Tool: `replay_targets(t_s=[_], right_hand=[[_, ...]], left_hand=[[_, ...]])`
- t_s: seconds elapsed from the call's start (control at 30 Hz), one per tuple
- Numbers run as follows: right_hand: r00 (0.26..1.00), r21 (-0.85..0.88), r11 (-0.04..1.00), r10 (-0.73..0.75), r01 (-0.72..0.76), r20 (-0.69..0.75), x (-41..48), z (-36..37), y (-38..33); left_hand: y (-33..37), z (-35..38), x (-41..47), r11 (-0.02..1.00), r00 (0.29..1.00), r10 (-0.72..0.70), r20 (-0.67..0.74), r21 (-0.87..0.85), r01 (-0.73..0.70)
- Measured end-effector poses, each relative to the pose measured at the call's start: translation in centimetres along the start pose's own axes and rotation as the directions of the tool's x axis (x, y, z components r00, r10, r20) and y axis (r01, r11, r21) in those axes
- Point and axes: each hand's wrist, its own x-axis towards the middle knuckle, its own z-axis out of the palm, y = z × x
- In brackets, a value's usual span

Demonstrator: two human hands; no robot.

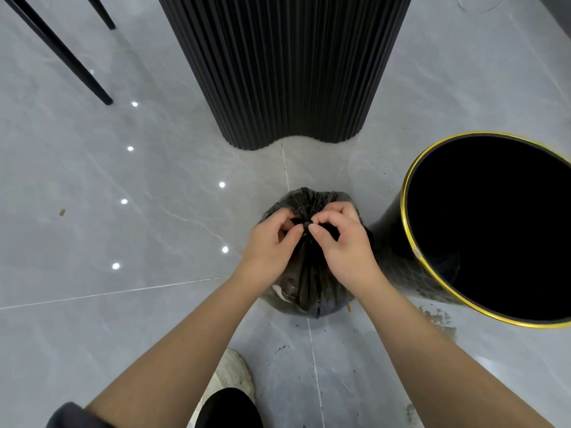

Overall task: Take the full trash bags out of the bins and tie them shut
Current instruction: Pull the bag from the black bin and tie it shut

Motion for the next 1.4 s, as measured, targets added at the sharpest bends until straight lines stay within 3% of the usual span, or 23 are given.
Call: replay_targets(t_s=[0.13,0.23,0.43,0.67,0.83,1.03,1.23,1.4], right_hand=[[0.976,-0.081,0.974,-0.213,0.209,-0.041,-0.1,-0.3,-0.2],[0.969,-0.074,0.969,-0.24,0.235,-0.061,0.2,-0.5,-0.2],[0.999,0.105,0.994,0.015,-0.011,-0.038,-0.3,0.0,-0.4],[0.982,0.083,0.98,0.177,-0.182,0.068,-0.2,0.1,0.1],[0.949,0.17,0.938,0.282,-0.304,0.14,0.4,0.4,0.2],[0.952,0.185,0.934,0.302,-0.306,0.048,0.4,0.7,0.1],[0.95,0.296,0.907,0.311,-0.3,0.01,0.3,0.4,0.4],[0.931,0.283,0.906,0.352,-0.315,-0.091,0.2,0.6,0.4]], left_hand=[[0.6,0.2,-0.4,0.984,0.982,0.177,-0.062,0.047,-0.174],[0.9,0.4,0.0,0.972,0.976,0.213,-0.034,0.104,-0.209],[0.5,0.9,0.0,0.964,0.984,0.17,0.048,0.2,-0.177],[-0.2,1.1,-0.4,0.996,1.0,0.012,-0.009,0.087,-0.011],[0.2,0.9,-0.2,0.996,0.992,-0.055,-0.11,0.061,0.062],[0.8,0.5,-0.5,0.992,0.995,-0.006,-0.1,0.122,0.018],[1.4,0.5,0.4,0.987,0.991,-0.116,-0.067,0.103,0.123],[1.9,1.5,0.1,0.977,0.987,-0.1,-0.129,0.174,0.122]])
